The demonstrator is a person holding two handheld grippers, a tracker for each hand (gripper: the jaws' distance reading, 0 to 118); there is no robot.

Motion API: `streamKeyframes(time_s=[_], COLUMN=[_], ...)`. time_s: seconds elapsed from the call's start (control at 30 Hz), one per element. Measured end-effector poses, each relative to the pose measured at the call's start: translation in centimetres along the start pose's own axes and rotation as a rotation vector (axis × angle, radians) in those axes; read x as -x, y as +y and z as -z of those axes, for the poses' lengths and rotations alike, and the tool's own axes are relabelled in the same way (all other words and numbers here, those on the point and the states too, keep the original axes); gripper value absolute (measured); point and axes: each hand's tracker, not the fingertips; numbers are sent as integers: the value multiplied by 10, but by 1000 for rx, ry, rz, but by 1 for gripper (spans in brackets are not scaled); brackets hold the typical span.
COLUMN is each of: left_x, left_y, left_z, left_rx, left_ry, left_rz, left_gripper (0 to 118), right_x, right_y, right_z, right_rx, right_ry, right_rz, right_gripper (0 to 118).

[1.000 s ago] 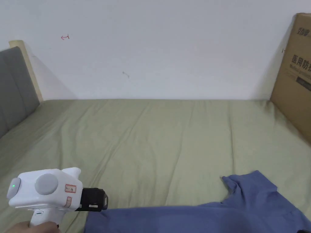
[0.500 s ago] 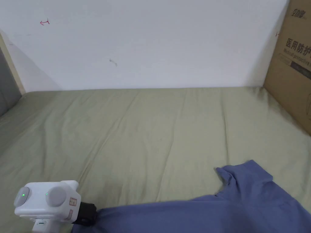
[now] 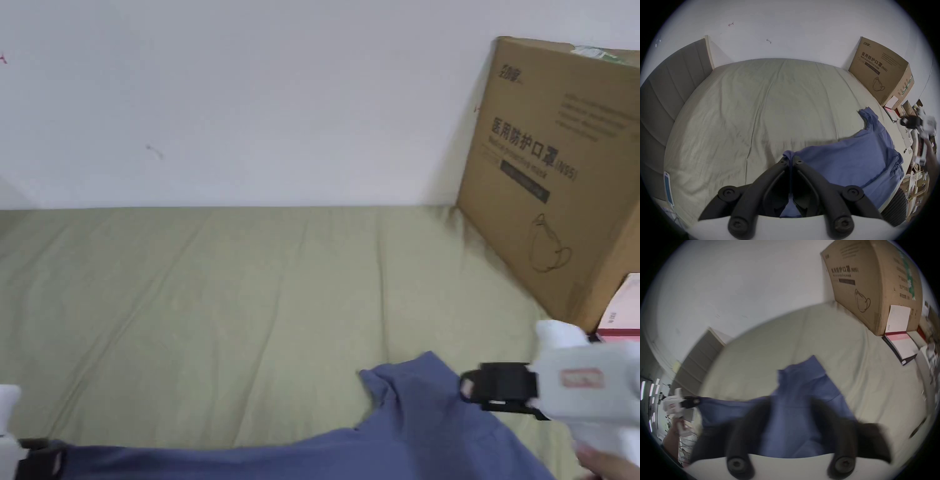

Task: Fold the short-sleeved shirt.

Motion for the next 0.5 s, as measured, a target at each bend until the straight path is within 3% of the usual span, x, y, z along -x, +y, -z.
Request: streamKeyframes(time_s=[0.03, 0.13, 0.2, 0.37, 0.43, 0.47, 0.5], left_x=[0, 1, 2, 17, 28, 34, 38], left_y=[-1, -9, -15, -20, -14, -9, -22], left_z=[-2, 0, 2, 19, 29, 34, 45], left_rx=[1, 12, 32, 81, 100, 112, 115], left_ry=[-2, -24, -21, 8, 7, 6, 7], left_rz=[1, -18, -33, -9, -18, -29, -39], left_gripper=[1, 1, 1, 1, 1, 1, 1], right_x=[-7, -34, -41, -39, -33, -28, -23], right_y=[13, 27, 38, 47, 42, 39, 34], right_z=[24, 78, 99, 132, 136, 137, 134], right_rx=[127, 156, 129, 208, 249, 263, 255], right_ry=[-31, -121, -182, -116, -87, -97, -171], right_rz=[11, 85, 26, -20, -54, -76, -134], right_gripper=[114, 114, 114, 108, 90, 61, 45])
